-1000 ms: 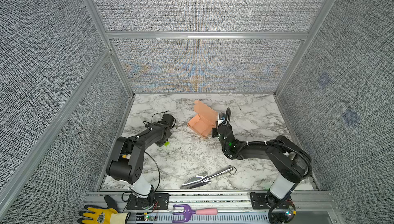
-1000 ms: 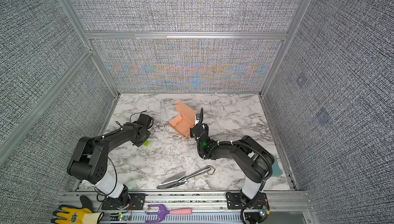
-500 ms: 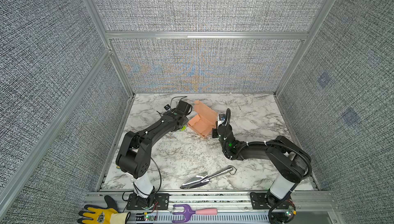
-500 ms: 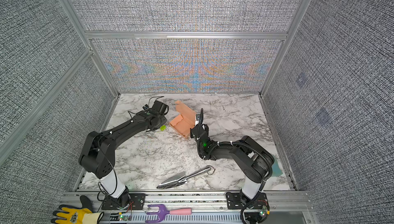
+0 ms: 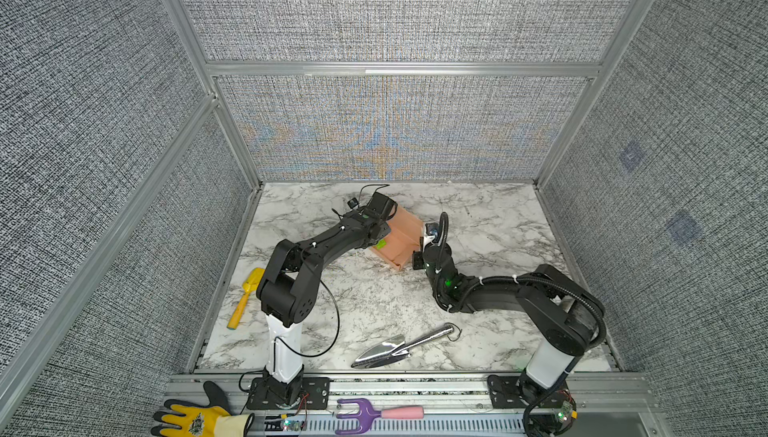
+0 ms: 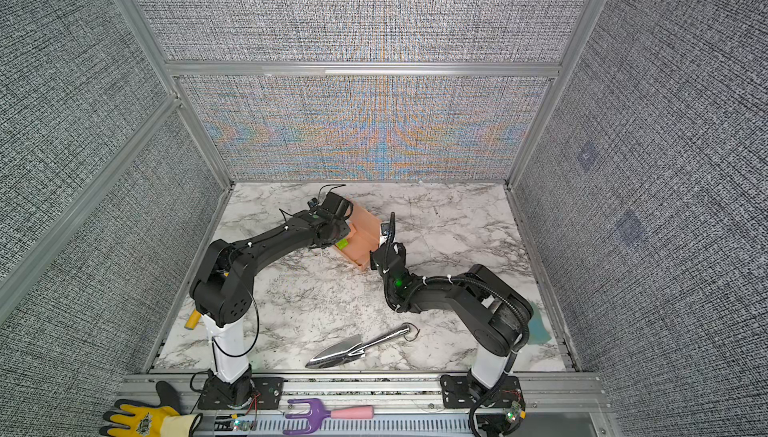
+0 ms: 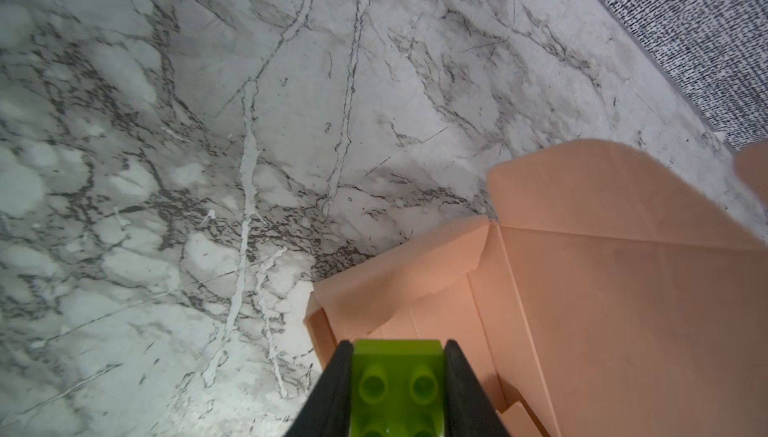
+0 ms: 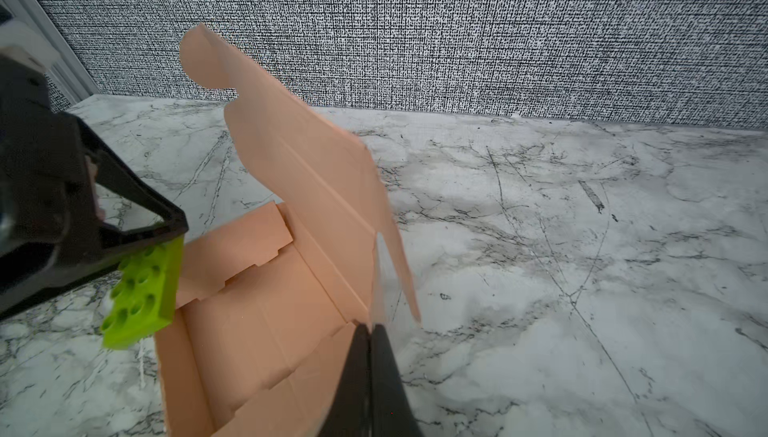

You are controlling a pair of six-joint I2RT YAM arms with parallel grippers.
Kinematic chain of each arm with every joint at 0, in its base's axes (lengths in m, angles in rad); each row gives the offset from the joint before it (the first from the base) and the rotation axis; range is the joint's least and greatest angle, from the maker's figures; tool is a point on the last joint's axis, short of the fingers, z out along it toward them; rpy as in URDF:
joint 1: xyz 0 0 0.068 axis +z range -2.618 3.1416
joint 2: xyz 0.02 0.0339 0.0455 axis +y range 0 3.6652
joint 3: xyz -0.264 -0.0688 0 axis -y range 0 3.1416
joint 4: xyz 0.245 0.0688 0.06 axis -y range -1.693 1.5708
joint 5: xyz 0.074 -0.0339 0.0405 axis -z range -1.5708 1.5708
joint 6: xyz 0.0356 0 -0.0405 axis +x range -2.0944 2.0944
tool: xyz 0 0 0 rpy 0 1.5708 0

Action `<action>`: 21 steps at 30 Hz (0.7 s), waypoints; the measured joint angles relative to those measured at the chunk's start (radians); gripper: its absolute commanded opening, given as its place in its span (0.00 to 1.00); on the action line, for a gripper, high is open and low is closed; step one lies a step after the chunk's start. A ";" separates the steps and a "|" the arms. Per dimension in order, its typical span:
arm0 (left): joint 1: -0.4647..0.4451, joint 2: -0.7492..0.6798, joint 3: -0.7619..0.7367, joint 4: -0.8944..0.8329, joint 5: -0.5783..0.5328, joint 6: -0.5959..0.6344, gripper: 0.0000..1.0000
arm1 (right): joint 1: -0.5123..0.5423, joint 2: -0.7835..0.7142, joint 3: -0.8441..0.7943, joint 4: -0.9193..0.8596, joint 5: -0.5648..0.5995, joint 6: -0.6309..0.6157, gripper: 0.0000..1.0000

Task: Fold the paper box
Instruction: 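Carry the green brick into the open pink box and release it with the left gripper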

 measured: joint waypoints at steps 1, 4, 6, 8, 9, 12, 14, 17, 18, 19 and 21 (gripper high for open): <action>-0.003 0.007 0.000 0.009 0.009 0.000 0.37 | 0.000 0.000 0.000 0.000 0.000 0.000 0.00; -0.011 0.019 0.001 0.022 0.019 -0.001 0.40 | 0.002 -0.001 0.000 -0.001 0.000 -0.005 0.00; -0.014 0.035 0.000 0.041 0.030 -0.002 0.43 | 0.003 -0.003 0.000 -0.002 0.000 -0.008 0.00; -0.017 0.043 -0.007 0.041 0.039 -0.005 0.49 | 0.005 -0.004 0.000 -0.001 0.000 -0.009 0.00; -0.018 0.044 -0.008 0.041 0.042 -0.005 0.51 | 0.006 -0.004 0.000 -0.002 0.000 -0.010 0.00; -0.018 0.042 -0.018 0.063 0.049 0.000 0.58 | 0.007 -0.004 0.000 -0.002 0.000 -0.010 0.00; -0.019 0.031 -0.031 0.064 0.053 0.009 0.62 | 0.007 -0.004 0.000 -0.001 0.001 -0.010 0.00; -0.018 -0.026 -0.066 0.067 0.050 0.033 0.64 | 0.007 -0.004 0.000 -0.002 0.003 -0.010 0.00; -0.019 -0.052 -0.083 0.075 0.047 0.045 0.65 | 0.007 -0.004 0.000 -0.001 0.002 -0.010 0.00; -0.019 -0.077 -0.102 0.086 0.041 0.059 0.65 | 0.007 -0.004 0.000 -0.001 0.003 -0.011 0.00; -0.018 -0.123 -0.146 0.109 0.029 0.087 0.65 | 0.007 -0.004 0.000 -0.001 0.003 -0.011 0.00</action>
